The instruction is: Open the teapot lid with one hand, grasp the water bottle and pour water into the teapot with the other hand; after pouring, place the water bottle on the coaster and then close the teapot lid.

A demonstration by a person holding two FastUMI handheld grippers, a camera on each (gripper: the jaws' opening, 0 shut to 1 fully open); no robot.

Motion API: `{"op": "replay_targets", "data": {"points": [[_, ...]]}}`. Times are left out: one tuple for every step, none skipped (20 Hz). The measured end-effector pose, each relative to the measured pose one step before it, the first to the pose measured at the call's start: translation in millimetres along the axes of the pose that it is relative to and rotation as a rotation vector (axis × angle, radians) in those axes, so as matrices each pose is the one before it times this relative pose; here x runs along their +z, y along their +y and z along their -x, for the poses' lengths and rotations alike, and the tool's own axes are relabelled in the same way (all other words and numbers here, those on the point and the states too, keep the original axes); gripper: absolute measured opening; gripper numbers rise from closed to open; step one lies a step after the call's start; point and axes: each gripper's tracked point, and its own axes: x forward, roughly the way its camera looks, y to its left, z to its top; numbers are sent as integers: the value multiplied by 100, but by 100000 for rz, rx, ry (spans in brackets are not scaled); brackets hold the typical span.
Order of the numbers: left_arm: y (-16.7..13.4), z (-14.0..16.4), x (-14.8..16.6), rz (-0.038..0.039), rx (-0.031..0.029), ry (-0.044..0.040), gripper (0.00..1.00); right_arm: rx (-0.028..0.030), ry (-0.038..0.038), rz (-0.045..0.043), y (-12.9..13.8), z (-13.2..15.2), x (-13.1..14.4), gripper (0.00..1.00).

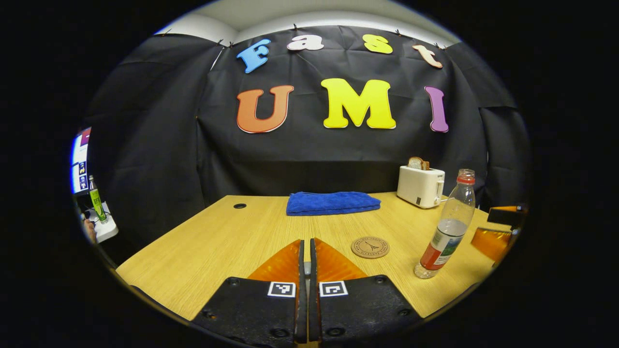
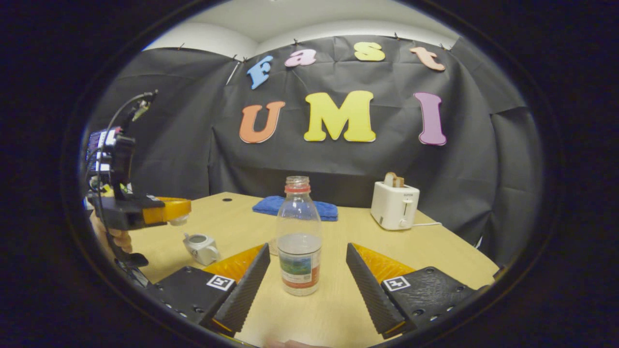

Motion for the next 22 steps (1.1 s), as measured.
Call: {"op": "replay_targets", "data": {"points": [[216,515,472,1627,-110,67,4,-954,-133,392,182,-712,-260,95],[236,433,271,1510,-138,514,4,-102,-449,188,317,-600,-10,97],[505,400,235,719,826,580,4,490,-607,-179,479,-609,23,95],[490,394,332,-221,1065,11,4,809,-886,-182,464,-501,238,95],[449,340,368,-439,584,13,4,273,-614,-238,321,-556,117,95],[415,444,263,164,541,-52,4,-496,126,164,168,-491,38,95],[379,358,329,267,355,-247,4,-964,417,505,131,-716,-99,95],[129,251,121,-282,-260,294,4,-957,1169,604,152,-648,-73,95],[130,168,198,-918,-47,-322,4,-738,1629,672,216,-610,-316,97],[152,200,238,-1182,-70,-511,4,-473,1090,71,234,-420,-163,97],[297,93,32,-1284,14,94,4,-708,903,68,102,-380,-111,95],[244,178,58,-1023,-47,-67,4,-817,659,320,-17,-351,-137,93],[236,9,52,-983,-352,-82,4,-687,528,-102,102,30,-142,86],[246,101,132,-221,-278,-289,4,-464,-119,-422,-22,70,257,80],[158,129,169,553,-945,-173,4,577,651,55,328,126,-42,77],[30,186,215,1146,-1045,-203,4,483,950,1162,283,103,63,75],[162,185,128,1240,-963,-463,4,-269,565,1591,215,120,13,75],[163,170,159,1007,-954,-306,4,-944,121,2276,59,285,344,75],[209,102,28,668,-806,152,4,-810,-452,2519,198,277,417,75],[308,191,-7,171,-398,-85,4,-814,-543,2747,188,304,531,75],[223,157,79,-20,-508,-151,4,-1031,-5,3825,152,141,349,75],[349,200,168,-62,-393,-375,4,-1231,208,4597,176,171,315,75]]}}
